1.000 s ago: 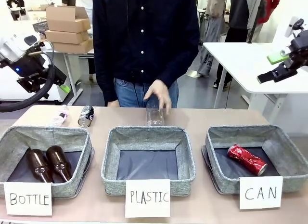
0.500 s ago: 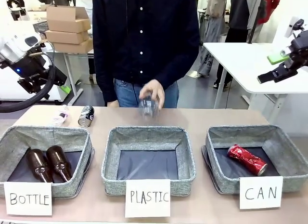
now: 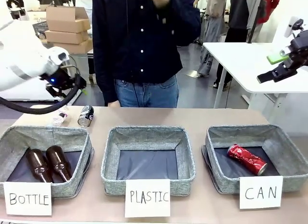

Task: Sort the can waste into the basket.
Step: Pick up the can waste from the table and place it in the right Fabric basket.

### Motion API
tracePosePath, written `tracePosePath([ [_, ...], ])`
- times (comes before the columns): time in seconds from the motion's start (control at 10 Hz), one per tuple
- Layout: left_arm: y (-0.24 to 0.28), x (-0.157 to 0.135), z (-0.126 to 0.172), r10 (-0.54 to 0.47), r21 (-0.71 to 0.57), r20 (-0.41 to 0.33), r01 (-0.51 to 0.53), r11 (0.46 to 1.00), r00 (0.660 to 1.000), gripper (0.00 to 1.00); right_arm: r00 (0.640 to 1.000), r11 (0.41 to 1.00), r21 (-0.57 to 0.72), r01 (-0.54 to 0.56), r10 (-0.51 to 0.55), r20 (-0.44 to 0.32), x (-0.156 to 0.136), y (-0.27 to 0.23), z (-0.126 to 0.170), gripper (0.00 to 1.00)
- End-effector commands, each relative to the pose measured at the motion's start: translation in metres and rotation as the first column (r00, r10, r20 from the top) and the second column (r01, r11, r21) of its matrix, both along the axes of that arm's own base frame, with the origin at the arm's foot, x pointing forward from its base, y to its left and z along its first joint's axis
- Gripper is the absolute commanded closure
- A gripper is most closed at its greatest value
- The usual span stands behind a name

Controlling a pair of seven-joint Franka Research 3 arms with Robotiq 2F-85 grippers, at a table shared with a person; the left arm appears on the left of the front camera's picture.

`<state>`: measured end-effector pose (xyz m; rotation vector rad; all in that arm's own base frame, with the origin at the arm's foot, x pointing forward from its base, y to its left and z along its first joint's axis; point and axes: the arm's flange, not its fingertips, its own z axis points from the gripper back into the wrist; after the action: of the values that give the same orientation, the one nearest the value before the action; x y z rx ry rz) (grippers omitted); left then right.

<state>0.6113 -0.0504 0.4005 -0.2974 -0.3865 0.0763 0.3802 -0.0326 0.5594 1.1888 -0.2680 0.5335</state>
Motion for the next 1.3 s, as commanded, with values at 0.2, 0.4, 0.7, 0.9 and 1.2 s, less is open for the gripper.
tracePosePath([
  [0.2,-0.006,0.038,-0.035,0.014,0.030,-0.184,-0.009,1.000,0.983,0.00,1.000,1.000,-0.002,-0.014,0.014,0.028,-0.001,-0.001,-0.001,0.00],
  [0.4,-0.011,0.040,-0.061,-0.007,0.051,-0.265,0.022,0.998,0.964,0.00,1.000,1.000,-0.002,-0.014,0.014,0.028,-0.001,-0.001,-0.001,0.00],
  [0.7,-0.022,0.038,-0.078,-0.071,0.050,-0.269,0.088,0.995,0.961,0.00,1.000,1.000,-0.002,-0.014,0.014,0.028,-0.001,-0.001,-0.001,0.00],
  [0.9,-0.031,0.036,-0.084,-0.094,0.058,-0.262,0.113,0.992,0.960,0.00,1.000,1.000,-0.002,-0.014,0.014,0.028,-0.001,-0.001,-0.001,0.00],
  [1.2,-0.034,0.033,-0.085,-0.104,0.064,-0.255,0.124,0.990,0.961,1.00,1.000,1.000,-0.002,-0.014,0.014,0.028,-0.001,-0.001,-0.001,0.00],
])
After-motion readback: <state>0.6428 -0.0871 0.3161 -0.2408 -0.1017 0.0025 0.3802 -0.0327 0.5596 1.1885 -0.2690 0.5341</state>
